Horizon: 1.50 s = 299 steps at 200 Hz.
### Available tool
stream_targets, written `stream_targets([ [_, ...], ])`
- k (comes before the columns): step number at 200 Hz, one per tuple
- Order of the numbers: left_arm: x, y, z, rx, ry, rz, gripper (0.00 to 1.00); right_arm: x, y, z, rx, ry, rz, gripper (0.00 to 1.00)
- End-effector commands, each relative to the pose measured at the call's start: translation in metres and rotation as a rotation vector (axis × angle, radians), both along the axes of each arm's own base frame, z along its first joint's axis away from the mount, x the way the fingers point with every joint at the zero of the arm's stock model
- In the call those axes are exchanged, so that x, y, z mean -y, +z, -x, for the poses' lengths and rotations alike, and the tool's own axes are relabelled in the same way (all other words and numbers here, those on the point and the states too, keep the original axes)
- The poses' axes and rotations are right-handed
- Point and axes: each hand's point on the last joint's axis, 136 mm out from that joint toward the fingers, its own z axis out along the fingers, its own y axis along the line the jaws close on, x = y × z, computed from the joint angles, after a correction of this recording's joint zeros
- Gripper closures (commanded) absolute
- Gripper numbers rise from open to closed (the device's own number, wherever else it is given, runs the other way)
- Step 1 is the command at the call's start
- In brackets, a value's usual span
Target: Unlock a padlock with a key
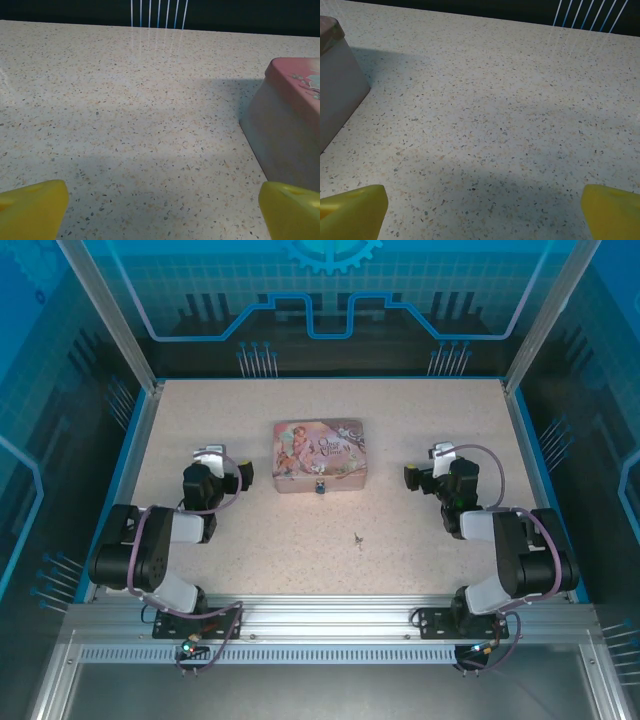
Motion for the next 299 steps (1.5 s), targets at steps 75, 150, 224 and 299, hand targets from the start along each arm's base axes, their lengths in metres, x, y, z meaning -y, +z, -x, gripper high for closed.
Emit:
stream_targets([
  [75,-0.003,0.002,-0.003,0.007,0.005,-0.001,0.01,-0.001,0.005,-0.004,0.010,0.000,-0.014,0.00],
  [150,-0.007,0.002,-0.003,0.008,0.027,-0.004,0.01,0.001,0.009,-0.006,-0.006,-0.011,-0.017,0.00],
  [224,-0.007,0.062,0.012,0.061,0.039,0.018,0.01,-0.029,0.076,0.037,-0.224,-0.007,-0.141,0.00],
  [299,0.057,0.119,0.071,-0.116,-0.112,0.533,0.01,-0.144,0.022,0.155,-0.687,0.112,-0.261,0.08],
])
